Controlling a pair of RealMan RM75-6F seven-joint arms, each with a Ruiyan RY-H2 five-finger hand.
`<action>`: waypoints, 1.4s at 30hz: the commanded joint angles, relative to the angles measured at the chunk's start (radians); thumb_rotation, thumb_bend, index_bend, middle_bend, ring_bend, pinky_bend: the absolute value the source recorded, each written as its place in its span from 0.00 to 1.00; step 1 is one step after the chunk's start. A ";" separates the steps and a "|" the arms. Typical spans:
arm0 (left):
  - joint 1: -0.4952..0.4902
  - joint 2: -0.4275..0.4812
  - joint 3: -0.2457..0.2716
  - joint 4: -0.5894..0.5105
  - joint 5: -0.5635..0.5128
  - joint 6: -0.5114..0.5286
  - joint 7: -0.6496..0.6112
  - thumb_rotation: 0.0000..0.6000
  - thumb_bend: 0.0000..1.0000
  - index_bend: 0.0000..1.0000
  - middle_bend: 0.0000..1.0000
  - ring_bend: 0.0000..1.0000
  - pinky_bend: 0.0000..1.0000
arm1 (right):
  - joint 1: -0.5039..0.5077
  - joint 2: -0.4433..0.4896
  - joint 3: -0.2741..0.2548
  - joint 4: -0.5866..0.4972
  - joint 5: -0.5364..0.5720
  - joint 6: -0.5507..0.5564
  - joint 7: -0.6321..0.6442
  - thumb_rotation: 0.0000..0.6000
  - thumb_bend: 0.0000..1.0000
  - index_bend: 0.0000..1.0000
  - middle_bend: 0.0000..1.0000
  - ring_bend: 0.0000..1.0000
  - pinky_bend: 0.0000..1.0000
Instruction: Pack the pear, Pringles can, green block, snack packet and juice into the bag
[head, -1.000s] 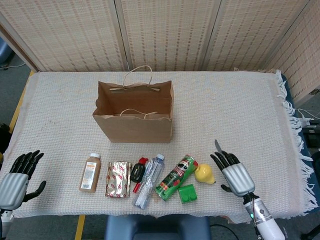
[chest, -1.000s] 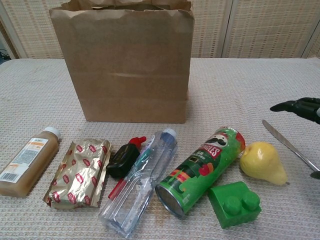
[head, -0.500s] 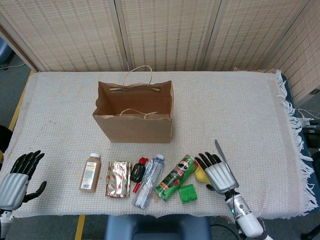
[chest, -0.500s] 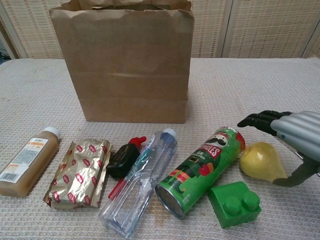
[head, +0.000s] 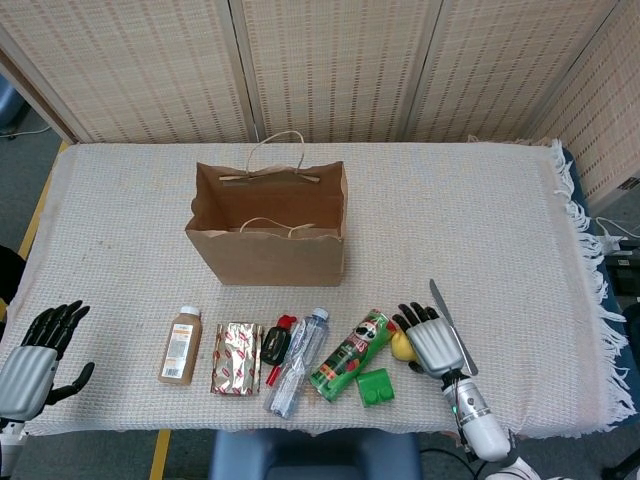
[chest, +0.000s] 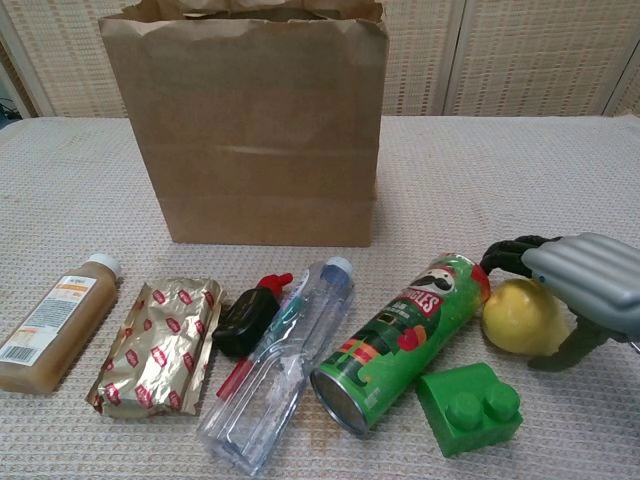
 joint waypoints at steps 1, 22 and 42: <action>0.000 0.001 0.000 -0.001 -0.001 -0.001 -0.002 1.00 0.37 0.00 0.00 0.00 0.05 | 0.004 -0.009 -0.003 0.013 0.002 0.001 0.004 1.00 0.05 0.29 0.19 0.17 0.30; 0.001 0.003 -0.001 -0.011 -0.009 -0.006 0.003 1.00 0.38 0.00 0.00 0.00 0.05 | 0.009 0.193 0.124 -0.266 -0.059 0.176 0.162 1.00 0.48 0.85 0.63 0.65 0.76; 0.001 0.002 0.005 -0.028 -0.008 -0.017 0.037 1.00 0.38 0.00 0.00 0.00 0.05 | 0.434 -0.071 0.536 -0.185 0.161 0.179 -0.119 1.00 0.48 0.85 0.63 0.64 0.75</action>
